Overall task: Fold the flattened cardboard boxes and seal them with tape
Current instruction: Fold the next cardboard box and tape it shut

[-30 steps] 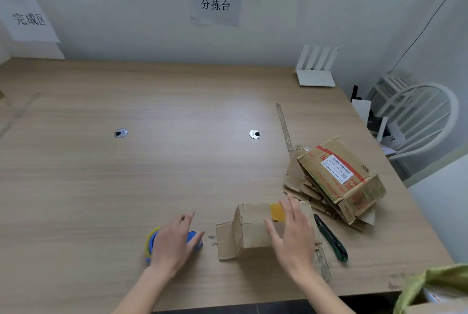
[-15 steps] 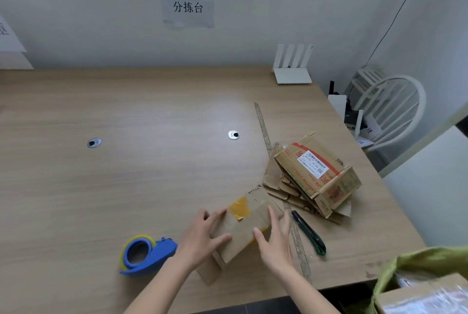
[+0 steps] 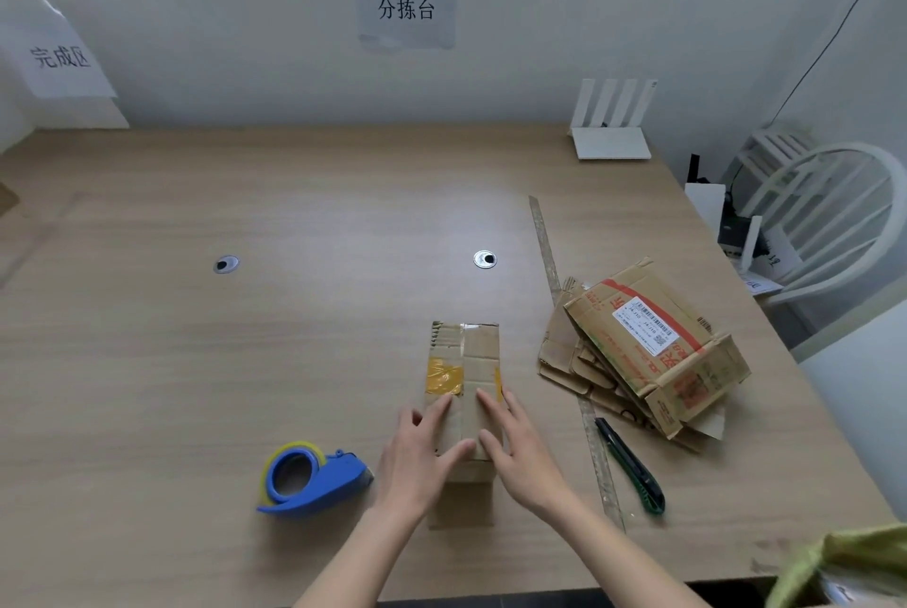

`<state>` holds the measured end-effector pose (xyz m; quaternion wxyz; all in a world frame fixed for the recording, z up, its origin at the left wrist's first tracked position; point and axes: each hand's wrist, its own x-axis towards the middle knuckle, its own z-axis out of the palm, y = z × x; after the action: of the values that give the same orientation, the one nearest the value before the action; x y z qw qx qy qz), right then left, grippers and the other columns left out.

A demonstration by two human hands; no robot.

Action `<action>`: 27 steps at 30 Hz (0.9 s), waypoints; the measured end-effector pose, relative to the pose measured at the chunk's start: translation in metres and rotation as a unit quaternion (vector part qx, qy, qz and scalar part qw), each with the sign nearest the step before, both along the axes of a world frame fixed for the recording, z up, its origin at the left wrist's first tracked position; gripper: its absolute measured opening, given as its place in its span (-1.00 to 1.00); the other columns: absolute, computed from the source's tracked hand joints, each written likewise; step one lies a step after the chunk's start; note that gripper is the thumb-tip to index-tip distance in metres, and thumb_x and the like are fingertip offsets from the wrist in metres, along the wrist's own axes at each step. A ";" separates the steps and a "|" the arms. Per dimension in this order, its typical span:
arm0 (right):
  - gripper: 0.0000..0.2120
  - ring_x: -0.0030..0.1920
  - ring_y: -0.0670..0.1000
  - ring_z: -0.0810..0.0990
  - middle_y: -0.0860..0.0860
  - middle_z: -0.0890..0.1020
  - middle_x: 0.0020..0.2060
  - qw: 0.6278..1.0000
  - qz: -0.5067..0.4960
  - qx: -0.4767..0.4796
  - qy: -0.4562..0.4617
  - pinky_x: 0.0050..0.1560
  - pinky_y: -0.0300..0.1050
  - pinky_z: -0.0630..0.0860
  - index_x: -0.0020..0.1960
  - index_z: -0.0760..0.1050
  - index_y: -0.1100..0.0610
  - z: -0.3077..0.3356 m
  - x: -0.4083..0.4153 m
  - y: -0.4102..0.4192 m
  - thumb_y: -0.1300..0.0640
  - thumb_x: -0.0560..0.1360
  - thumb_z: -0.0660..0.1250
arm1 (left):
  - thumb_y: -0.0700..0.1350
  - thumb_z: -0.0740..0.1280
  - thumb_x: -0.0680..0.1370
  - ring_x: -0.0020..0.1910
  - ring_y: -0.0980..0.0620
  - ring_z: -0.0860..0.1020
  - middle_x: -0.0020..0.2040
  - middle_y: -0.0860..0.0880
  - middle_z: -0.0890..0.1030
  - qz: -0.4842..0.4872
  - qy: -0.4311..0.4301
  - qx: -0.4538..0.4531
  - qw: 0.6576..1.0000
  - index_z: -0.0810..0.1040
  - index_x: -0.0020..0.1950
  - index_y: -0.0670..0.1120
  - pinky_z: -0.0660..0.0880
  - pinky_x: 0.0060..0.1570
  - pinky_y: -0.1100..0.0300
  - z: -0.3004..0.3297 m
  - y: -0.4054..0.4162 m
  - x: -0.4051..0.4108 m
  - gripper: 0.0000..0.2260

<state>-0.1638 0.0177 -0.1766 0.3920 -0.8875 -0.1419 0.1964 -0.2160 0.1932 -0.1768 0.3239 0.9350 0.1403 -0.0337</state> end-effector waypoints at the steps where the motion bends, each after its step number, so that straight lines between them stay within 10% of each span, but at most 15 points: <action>1: -0.47 0.61 -0.11 0.02 -0.11 0.06 0.63 1.000 -0.007 0.001 0.003 0.54 -0.13 0.09 0.60 0.16 -0.22 -0.001 0.001 0.000 0.01 0.68 0.21 | 0.39 0.28 0.47 -0.07 0.10 0.52 0.06 0.09 0.37 0.001 0.002 -0.008 1.000 0.17 0.50 0.35 0.51 -0.13 0.19 -0.001 -0.004 0.002 -0.36; 12: -0.51 0.61 -0.12 0.05 -0.18 0.00 0.63 0.999 -0.004 -0.011 -0.032 0.50 -0.06 0.23 0.59 0.17 -0.25 0.008 0.004 0.000 -0.05 0.69 0.17 | 0.51 0.18 0.43 -0.18 0.13 0.47 0.08 0.14 0.45 0.021 -0.024 0.128 0.991 0.23 0.52 0.29 0.51 -0.15 0.18 -0.022 0.069 -0.060 -0.31; 20: -0.47 0.60 -0.14 0.03 -0.24 -0.09 0.62 0.996 -0.030 -0.029 -0.075 0.49 0.02 0.29 0.59 0.05 -0.31 0.002 -0.015 -0.002 -0.11 0.68 0.15 | 0.22 0.61 0.21 -0.10 -0.16 0.57 -0.01 -0.18 0.51 0.072 0.073 0.273 0.957 0.49 0.42 0.16 0.43 0.02 -0.25 -0.060 0.089 -0.096 -0.21; 27: -0.46 0.58 -0.17 0.03 -0.29 -0.08 0.61 0.993 -0.033 -0.045 -0.100 0.50 0.06 0.31 0.57 0.03 -0.34 0.010 -0.026 -0.007 -0.10 0.68 0.16 | 0.08 0.55 0.39 -0.30 -0.06 0.55 -0.18 -0.02 0.45 0.027 0.088 0.252 0.963 0.37 0.43 0.22 0.43 -0.09 -0.07 -0.055 0.118 -0.091 -0.34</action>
<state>-0.1899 0.0110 -0.1665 0.3414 -0.9237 -0.1420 0.1004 -0.3065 0.3110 -0.2318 0.0654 0.9756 0.1976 -0.0702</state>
